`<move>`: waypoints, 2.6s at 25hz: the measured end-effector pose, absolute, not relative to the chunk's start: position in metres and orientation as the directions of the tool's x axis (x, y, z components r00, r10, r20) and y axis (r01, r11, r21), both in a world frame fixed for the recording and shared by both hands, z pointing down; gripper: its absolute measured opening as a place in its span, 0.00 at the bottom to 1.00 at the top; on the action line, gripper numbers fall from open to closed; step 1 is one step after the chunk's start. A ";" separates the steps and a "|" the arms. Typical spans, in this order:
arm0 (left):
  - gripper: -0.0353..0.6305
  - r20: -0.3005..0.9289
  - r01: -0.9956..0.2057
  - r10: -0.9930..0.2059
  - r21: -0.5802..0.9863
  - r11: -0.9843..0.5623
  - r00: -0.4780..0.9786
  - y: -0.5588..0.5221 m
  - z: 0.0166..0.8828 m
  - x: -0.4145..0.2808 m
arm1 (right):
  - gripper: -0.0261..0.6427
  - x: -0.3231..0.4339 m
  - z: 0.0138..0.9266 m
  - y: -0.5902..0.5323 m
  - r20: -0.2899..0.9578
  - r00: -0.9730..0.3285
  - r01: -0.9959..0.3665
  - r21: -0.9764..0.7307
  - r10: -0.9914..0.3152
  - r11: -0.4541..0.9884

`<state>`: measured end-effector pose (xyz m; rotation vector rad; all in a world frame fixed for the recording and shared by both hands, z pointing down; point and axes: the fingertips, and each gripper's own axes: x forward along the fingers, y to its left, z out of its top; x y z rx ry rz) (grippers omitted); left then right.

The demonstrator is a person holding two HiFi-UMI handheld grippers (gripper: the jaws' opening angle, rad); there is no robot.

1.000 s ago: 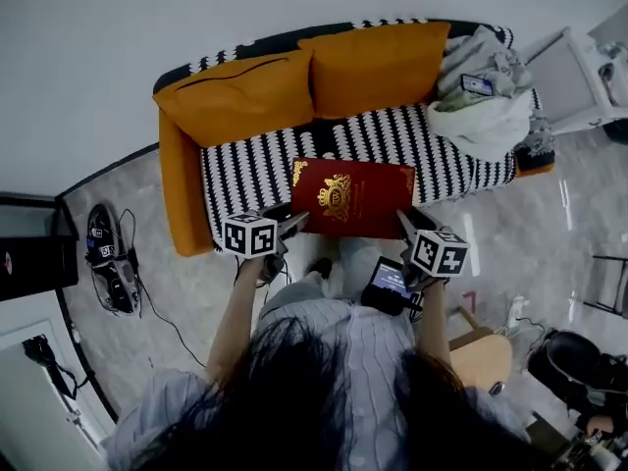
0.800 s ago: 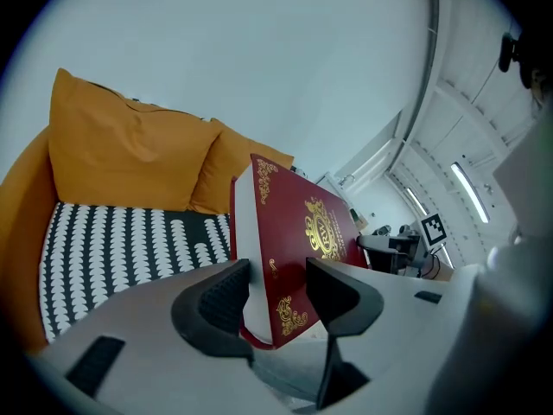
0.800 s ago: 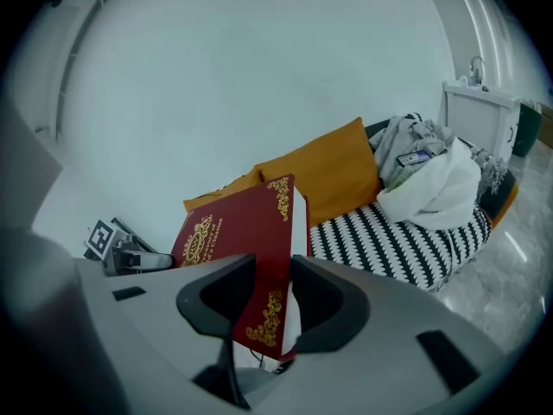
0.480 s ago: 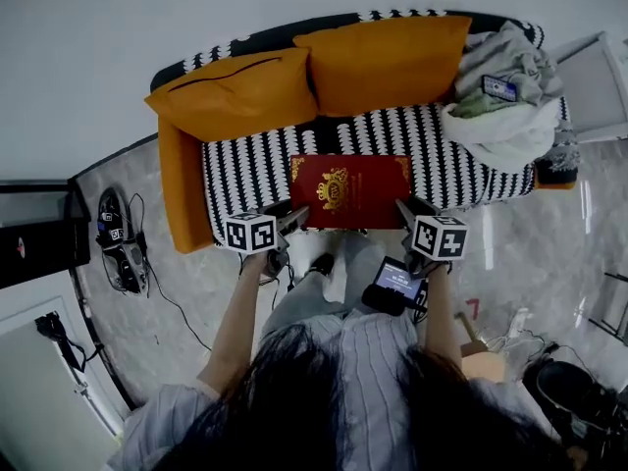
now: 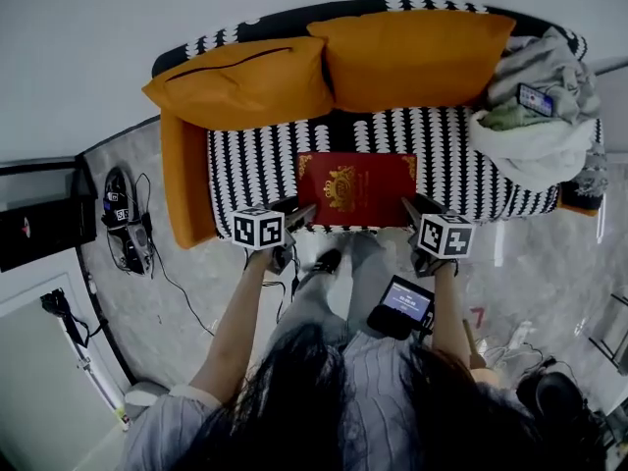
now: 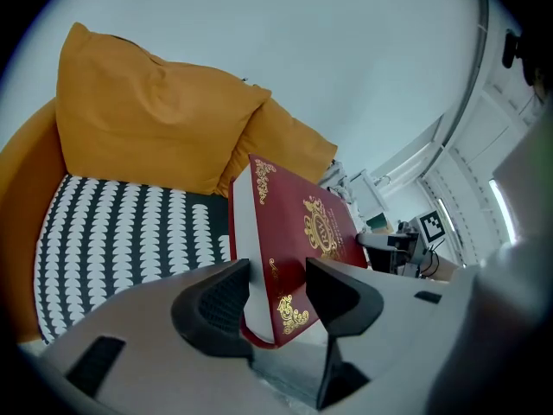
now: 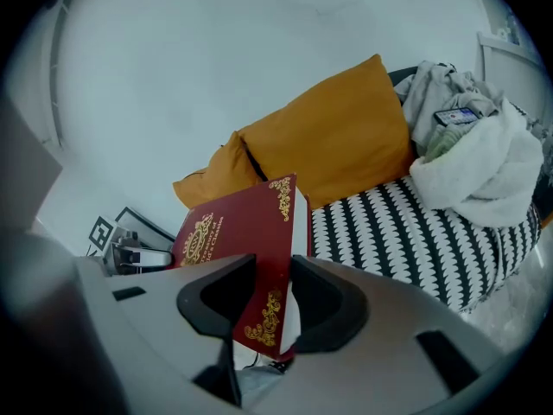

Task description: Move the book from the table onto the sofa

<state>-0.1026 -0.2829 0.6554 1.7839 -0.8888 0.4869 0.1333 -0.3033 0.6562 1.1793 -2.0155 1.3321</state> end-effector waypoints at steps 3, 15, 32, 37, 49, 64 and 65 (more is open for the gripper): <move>0.38 0.700 -0.767 -0.321 0.617 -0.179 0.638 -0.291 0.682 -0.107 | 0.25 0.129 0.682 -0.316 0.750 -0.538 -0.841 -0.511 -0.385 0.179; 0.37 0.768 -0.802 -0.230 0.578 -0.153 0.598 -0.330 0.795 -0.125 | 0.25 0.112 0.797 -0.350 0.788 -0.527 -0.849 -0.507 -0.318 0.151; 0.36 0.796 -0.810 -0.153 0.577 -0.106 0.586 -0.339 0.872 -0.132 | 0.23 0.110 0.878 -0.370 0.903 -0.348 -0.933 -0.308 -0.251 0.188; 0.36 0.752 -0.809 -0.308 0.575 -0.125 0.582 -0.353 0.838 -0.151 | 0.23 0.115 0.862 -0.374 0.884 -0.349 -0.935 -0.307 -0.311 0.178; 0.36 0.543 -0.713 -0.521 0.671 -0.203 0.659 -0.300 0.694 -0.134 | 0.20 0.115 0.738 -0.338 0.766 -0.411 -0.910 -0.378 -0.495 0.171; 0.36 0.427 -0.661 -0.512 0.577 -0.481 0.745 -0.260 0.519 -0.086 | 0.15 0.110 0.559 -0.277 0.650 -0.412 -0.899 -0.406 -0.638 0.167; 0.36 0.425 -0.660 -0.512 0.568 -0.491 0.746 -0.255 0.511 -0.089 | 0.15 0.112 0.548 -0.273 0.641 -0.404 -0.901 -0.403 -0.653 0.161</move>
